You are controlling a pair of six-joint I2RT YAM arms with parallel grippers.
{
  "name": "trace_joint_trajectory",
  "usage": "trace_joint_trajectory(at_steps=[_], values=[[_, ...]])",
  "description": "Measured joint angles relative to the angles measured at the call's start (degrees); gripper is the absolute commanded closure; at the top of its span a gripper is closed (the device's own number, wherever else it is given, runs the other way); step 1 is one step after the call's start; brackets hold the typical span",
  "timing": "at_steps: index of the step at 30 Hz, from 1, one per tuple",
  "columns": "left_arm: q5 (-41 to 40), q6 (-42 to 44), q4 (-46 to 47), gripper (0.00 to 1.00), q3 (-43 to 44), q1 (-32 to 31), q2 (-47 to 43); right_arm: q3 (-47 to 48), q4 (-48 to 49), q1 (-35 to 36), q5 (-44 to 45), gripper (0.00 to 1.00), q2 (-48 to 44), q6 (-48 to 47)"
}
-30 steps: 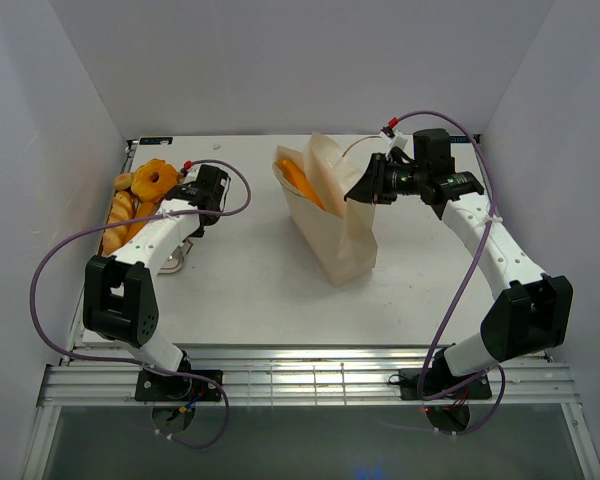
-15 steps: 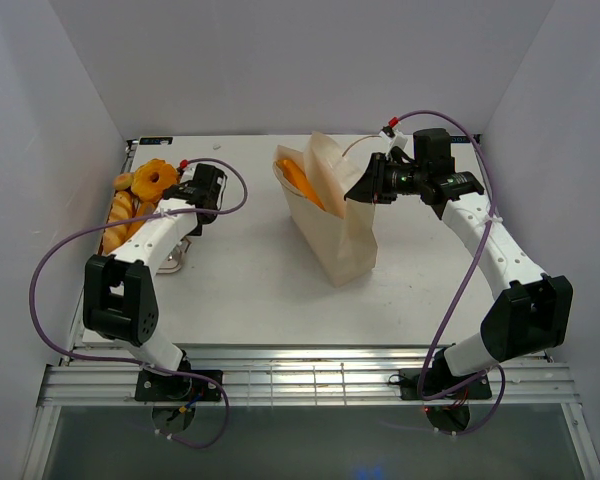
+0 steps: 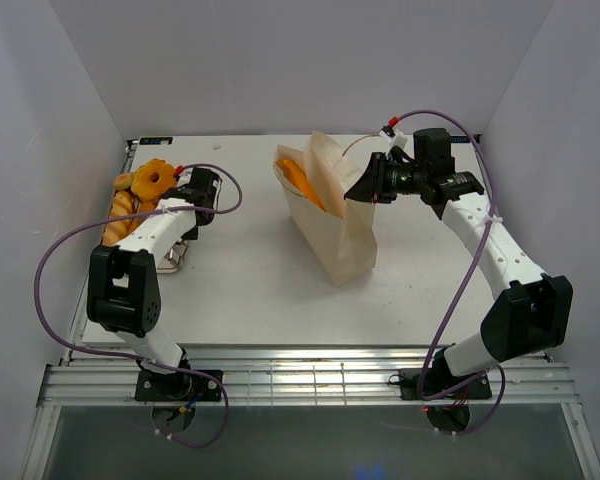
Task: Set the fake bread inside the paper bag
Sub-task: Pick up the fake bread from the plate.
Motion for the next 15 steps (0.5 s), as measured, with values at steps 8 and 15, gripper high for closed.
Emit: trace_joint_trajectory(at_steps=[8, 15], values=[[0.0, 0.1, 1.7, 0.43, -0.1, 1.4, 0.1, 0.0, 0.1, 0.0, 0.0, 0.79, 0.0, 0.0], [0.3, 0.5, 2.4, 0.71, -1.1, 2.2, 0.2, 0.0, 0.1, 0.0, 0.0, 0.79, 0.0, 0.0]])
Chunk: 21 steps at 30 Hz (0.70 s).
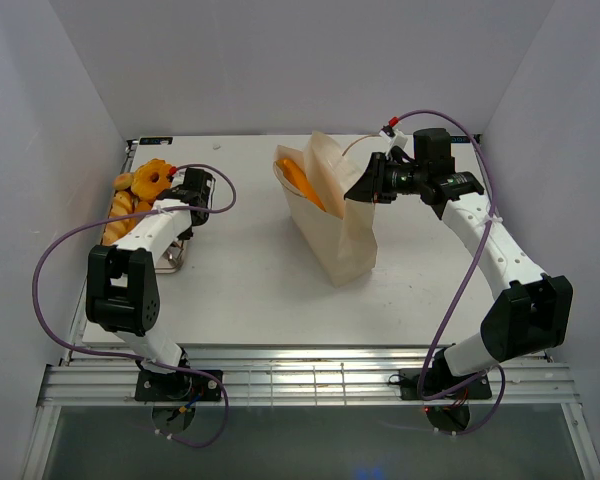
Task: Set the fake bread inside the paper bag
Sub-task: Pick up the fake bread from the plate.
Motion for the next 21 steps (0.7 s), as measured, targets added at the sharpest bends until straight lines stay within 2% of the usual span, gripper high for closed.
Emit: trace_joint_trajectory(at_steps=[3, 4, 6, 14, 21], values=[[0.1, 0.2, 0.2, 0.82, 0.0, 0.1, 0.0, 0.0, 0.0, 0.0, 0.0, 0.79, 0.0, 0.0], [0.1, 0.2, 0.2, 0.92, 0.0, 0.2, 0.0, 0.0, 0.0, 0.0, 0.0, 0.79, 0.0, 0.0], [0.2, 0.2, 0.2, 1.0, 0.0, 0.3, 0.0, 0.0, 0.0, 0.0, 0.0, 0.79, 0.0, 0.0], [1.2, -0.8, -0.7, 1.0, 0.1, 0.3, -0.4, 0.0, 0.0, 0.0, 0.0, 0.79, 0.0, 0.0], [6.3, -3.2, -4.9, 1.0, 5.1, 0.4, -4.2, -0.1, 0.0, 0.0, 0.1, 0.82, 0.0, 0.0]])
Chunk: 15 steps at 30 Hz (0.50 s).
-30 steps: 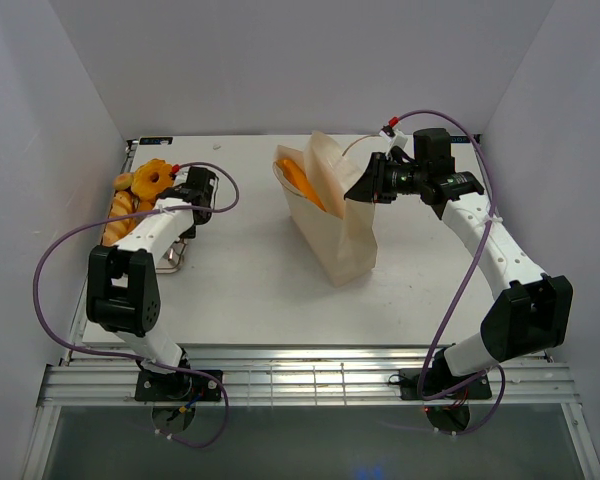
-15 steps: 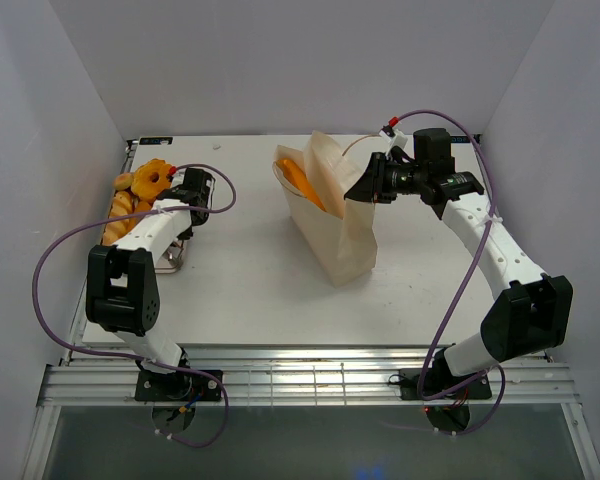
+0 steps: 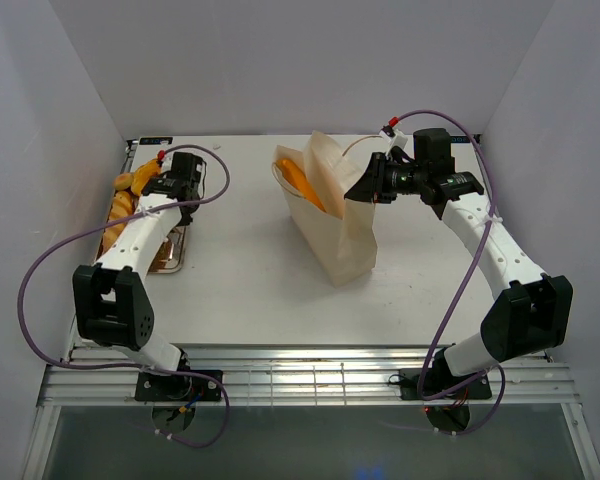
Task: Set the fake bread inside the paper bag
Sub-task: Pick up the fake bread from the plate.
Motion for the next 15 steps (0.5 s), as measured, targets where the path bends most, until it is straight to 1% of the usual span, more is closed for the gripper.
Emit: trace_joint_trajectory(at_steps=[8, 11, 15], values=[[8.7, -3.4, -5.3, 1.0, 10.4, -0.5, -9.3, 0.0, 0.0, 0.0, 1.2, 0.86, 0.0, 0.0], [14.9, -5.2, -7.0, 1.0, 15.6, -0.7, -12.4, 0.0, 0.0, 0.0, 1.7, 0.92, 0.0, 0.0], [25.0, -8.7, -7.8, 1.0, 25.4, -0.8, -15.1, 0.0, -0.1, 0.1, 2.9, 0.92, 0.0, 0.0]])
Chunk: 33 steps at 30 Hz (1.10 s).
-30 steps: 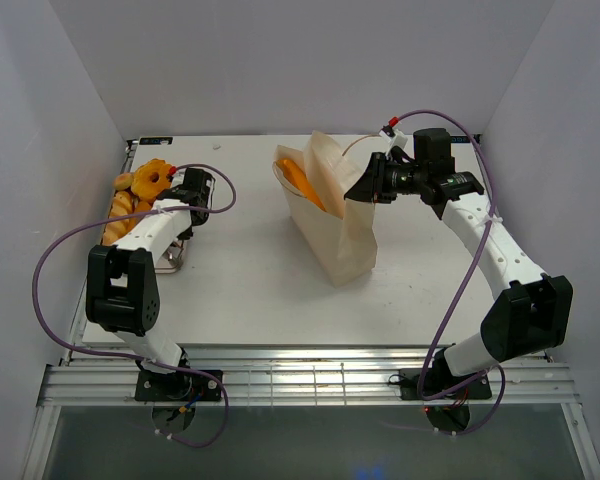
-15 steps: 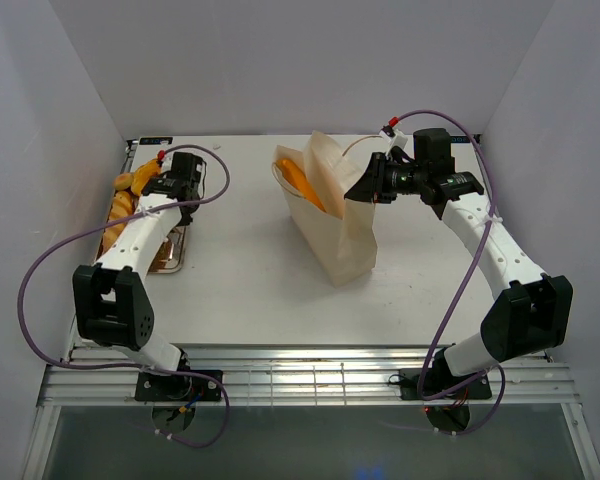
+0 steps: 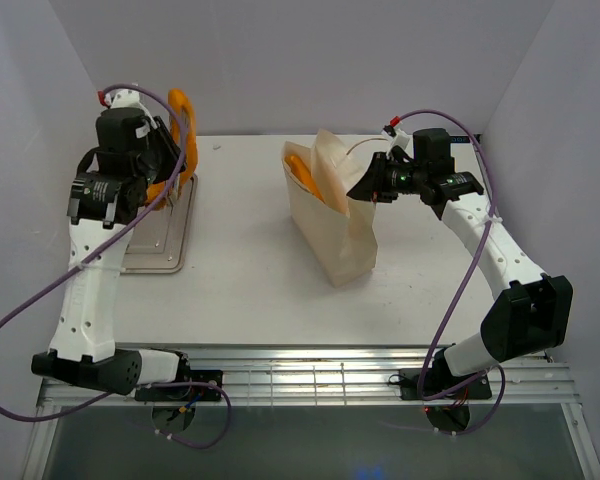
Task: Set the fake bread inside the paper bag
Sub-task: Pick up the fake bread from the plate, then place the fake bread in the paper bag.
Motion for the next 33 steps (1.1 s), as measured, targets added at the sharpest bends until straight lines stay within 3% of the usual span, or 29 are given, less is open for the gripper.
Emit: trace_joint_trajectory(at_steps=[4, 8, 16, 23, 33], values=[[12.8, -5.3, 4.1, 1.0, 7.1, 0.0, -3.1, 0.0, 0.0, 0.5, 1.7, 0.92, 0.0, 0.2], [25.7, -13.1, 12.1, 1.0, 7.8, 0.0, -7.3, 0.0, 0.0, 1.7, 3.8, 0.92, -0.4, 0.7], [45.3, -36.7, 40.4, 1.0, -12.5, -0.2, -16.4, 0.0, -0.4, 3.4, 7.8, 0.92, -2.6, 1.8], [51.2, -48.1, 54.9, 1.0, -22.3, -2.0, -13.0, 0.0, -0.9, 3.9, 8.7, 0.92, -4.3, 4.2], [50.2, -48.4, 59.1, 1.0, -32.1, -7.7, -13.4, 0.0, -1.3, 3.9, 8.8, 0.92, -6.4, 7.2]])
